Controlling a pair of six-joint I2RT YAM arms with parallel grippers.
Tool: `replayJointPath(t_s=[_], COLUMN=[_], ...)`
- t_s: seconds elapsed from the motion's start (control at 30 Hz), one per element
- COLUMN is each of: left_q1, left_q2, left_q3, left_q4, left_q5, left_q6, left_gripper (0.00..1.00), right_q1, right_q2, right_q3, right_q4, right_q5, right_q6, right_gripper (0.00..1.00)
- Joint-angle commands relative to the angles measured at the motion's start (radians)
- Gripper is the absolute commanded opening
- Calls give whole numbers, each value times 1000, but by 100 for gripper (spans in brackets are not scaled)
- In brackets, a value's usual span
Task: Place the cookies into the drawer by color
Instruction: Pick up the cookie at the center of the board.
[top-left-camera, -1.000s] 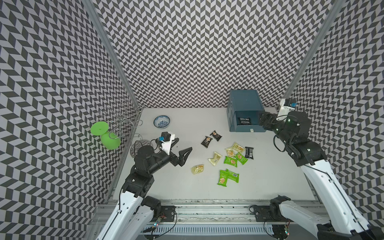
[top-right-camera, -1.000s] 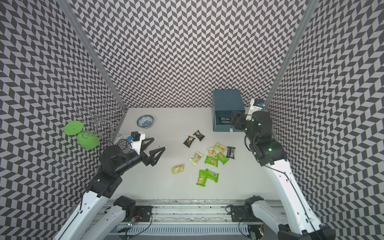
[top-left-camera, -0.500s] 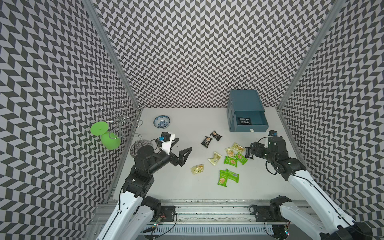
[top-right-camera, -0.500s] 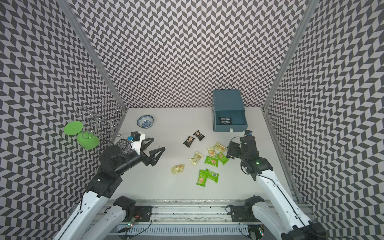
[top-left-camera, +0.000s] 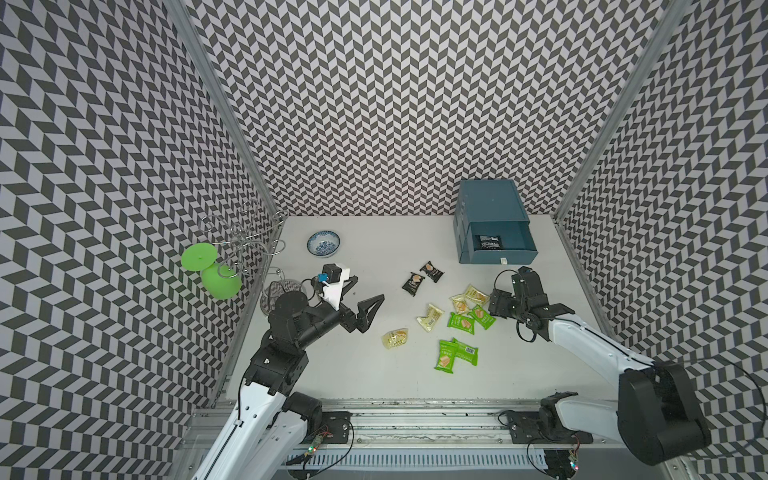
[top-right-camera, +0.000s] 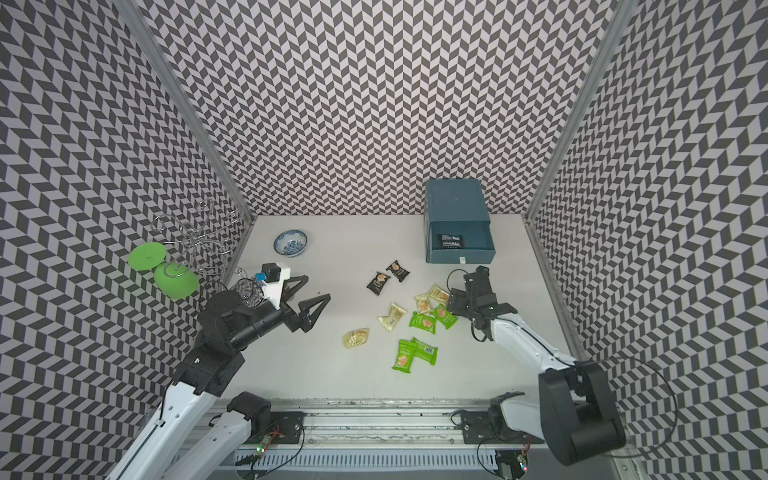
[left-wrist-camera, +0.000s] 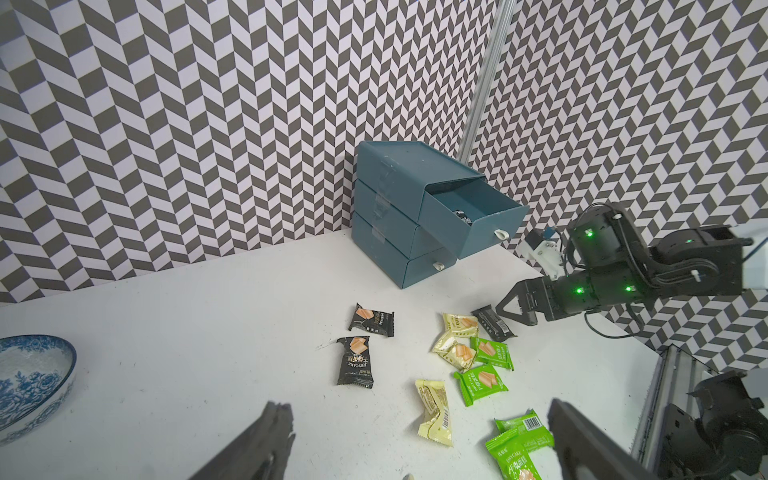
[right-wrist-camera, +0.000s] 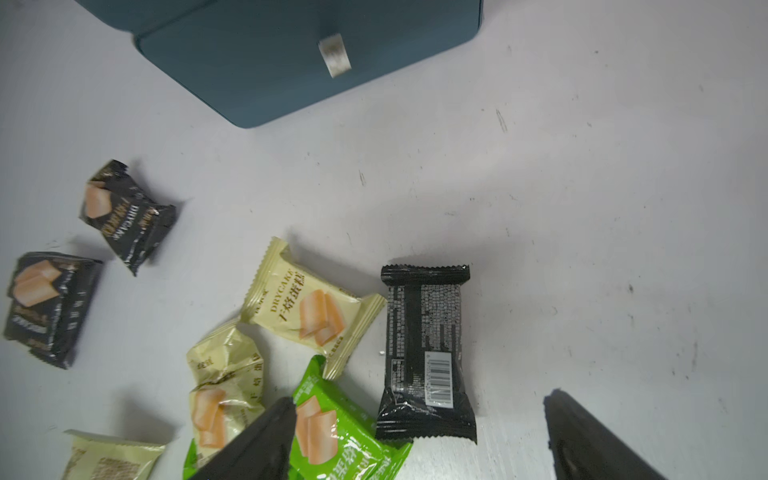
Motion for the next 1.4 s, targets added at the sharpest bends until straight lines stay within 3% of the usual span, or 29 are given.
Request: replayJointPath(t_s=[0.0,0.23,0.43,0.6,0.77,0.9,1.13,1.37], left_q1=[7,6,7,6,6,7,6,7], left_q2=[-8,-8,-12,-7,2,7,-3,-5], left_q3=[3,3,2,1,-4,1,0,0], left_q4=[0,0,-1,3,40,27,24,21], left_q5=[0,0,-3,10,133,106,78,67], left_q6=[8,8,7,4,-15,-9,-3,-3], left_gripper=[100,100,100,100,99,99,100,100], right_q1=[0,0,0,2,3,6,20,21], right_q2=[50,142,188,211,239,258,279,211], right_q3=[-3,47,35,24,21,20,10,-9], right_q4=[88,83,100,116,126,127,134,137], right_q5=[32,51,72,68,51,57,67,106], right_q6=[15,22,66,74,74,78,89,102], right_gripper=[90,84,73,72,72,70,48,38])
